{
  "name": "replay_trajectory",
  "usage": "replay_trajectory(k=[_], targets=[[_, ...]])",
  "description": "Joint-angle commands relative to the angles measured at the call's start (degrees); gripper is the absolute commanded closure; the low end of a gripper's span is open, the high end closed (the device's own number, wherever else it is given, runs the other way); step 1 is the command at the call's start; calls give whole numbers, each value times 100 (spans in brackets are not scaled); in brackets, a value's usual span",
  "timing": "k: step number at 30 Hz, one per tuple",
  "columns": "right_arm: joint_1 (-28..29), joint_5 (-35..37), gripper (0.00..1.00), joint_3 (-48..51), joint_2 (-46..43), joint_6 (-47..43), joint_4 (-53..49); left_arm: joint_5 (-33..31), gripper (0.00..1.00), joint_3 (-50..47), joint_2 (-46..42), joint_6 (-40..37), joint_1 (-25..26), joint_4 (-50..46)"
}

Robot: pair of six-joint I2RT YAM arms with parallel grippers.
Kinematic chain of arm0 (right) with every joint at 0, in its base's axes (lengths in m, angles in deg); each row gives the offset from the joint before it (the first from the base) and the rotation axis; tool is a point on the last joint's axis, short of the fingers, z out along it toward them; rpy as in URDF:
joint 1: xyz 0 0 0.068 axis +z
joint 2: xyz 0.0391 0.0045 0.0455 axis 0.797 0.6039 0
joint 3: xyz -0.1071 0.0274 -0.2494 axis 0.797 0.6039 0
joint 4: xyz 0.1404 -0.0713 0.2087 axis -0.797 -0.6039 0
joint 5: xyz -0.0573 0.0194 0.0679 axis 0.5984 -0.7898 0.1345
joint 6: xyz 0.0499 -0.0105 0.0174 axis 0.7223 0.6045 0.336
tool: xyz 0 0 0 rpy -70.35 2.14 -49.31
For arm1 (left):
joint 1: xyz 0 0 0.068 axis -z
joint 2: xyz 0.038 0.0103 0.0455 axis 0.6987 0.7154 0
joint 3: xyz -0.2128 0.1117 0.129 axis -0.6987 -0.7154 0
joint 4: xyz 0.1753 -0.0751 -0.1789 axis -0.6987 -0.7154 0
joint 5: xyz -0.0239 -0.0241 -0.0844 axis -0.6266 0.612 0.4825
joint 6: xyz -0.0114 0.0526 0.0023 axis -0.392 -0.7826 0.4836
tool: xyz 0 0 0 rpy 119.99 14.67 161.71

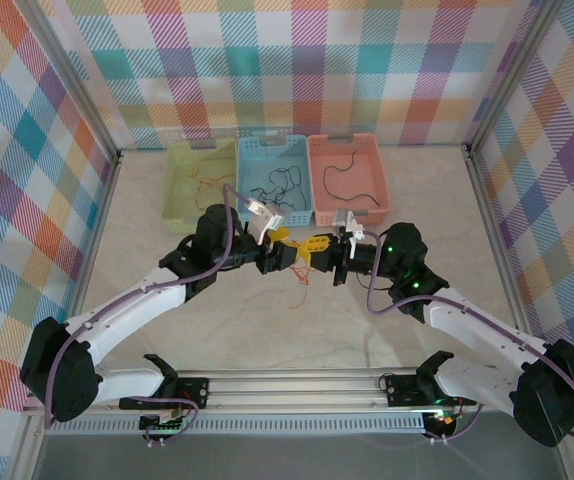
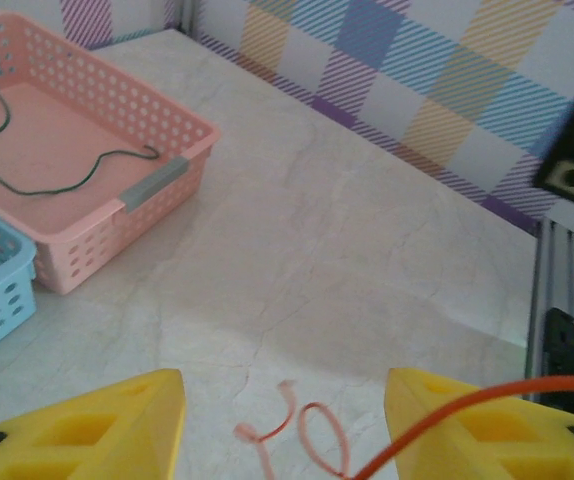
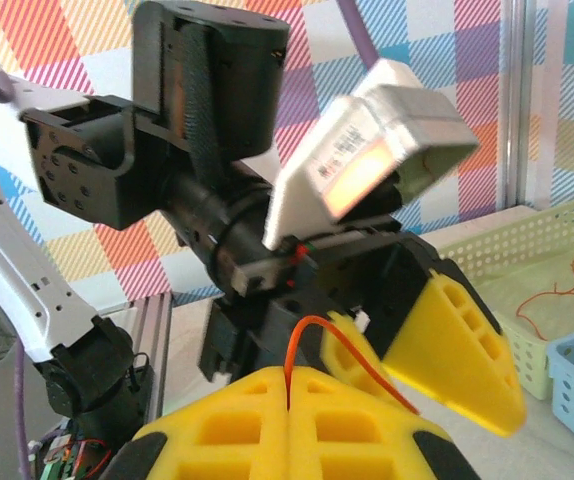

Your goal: Untangle the cables

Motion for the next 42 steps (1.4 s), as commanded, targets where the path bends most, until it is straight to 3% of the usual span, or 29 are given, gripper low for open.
replay_trajectory(k=[1, 17, 42], targets=[[-40, -269, 100, -182, -16, 137, 241, -424, 45, -130, 121, 159, 58, 374], [-32, -627, 100, -208, -720, 244, 156, -1796, 47, 9, 799, 528, -36, -148], [-32, 347, 100, 28, -2365, -320, -388, -2734, 55, -294, 153, 1064, -1066, -1098]])
